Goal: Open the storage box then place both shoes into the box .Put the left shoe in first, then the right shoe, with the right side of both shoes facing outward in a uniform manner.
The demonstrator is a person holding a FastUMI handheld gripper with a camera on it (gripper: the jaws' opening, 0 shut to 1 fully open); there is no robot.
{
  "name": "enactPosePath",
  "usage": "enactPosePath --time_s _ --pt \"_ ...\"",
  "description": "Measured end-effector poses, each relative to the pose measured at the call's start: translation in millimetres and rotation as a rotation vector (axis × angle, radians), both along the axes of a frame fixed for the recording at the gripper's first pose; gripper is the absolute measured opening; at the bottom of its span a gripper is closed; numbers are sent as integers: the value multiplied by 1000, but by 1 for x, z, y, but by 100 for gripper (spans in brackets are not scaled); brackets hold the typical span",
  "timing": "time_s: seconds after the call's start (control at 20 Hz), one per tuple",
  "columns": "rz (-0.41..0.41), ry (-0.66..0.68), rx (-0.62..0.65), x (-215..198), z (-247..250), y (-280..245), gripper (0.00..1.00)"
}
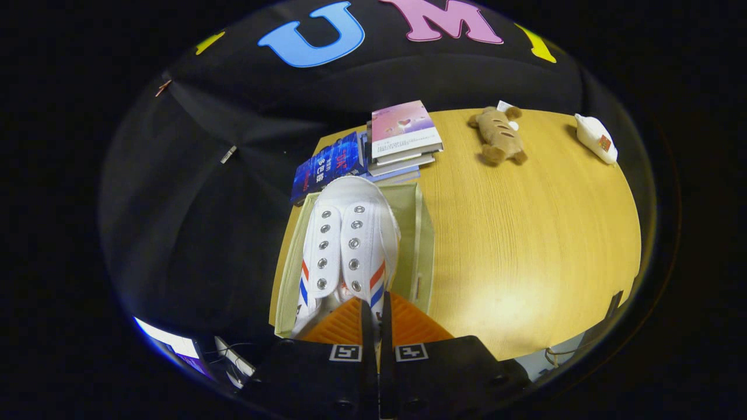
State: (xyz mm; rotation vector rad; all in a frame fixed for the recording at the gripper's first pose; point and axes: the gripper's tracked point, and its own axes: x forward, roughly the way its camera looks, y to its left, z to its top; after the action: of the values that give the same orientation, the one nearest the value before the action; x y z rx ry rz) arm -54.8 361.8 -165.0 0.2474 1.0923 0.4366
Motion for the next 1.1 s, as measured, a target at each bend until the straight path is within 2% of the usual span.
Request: enactPosePath --time_s 0.3,0.4,0.55,0.7,0.8,0.95,1.1 --pt "27 -30 -68 9 -9 18 7" --pt "24 -32 -73 9 -9 21 13" --pt "27 -37 -87 6 -10 15 15" --pt "11 -95 28 12 25 29 40" --pt "26 -147 67 18 48 29 46" --pt "41 -247 59 25 76 12 96" --pt "3 -361 38 35 101 -23 99"
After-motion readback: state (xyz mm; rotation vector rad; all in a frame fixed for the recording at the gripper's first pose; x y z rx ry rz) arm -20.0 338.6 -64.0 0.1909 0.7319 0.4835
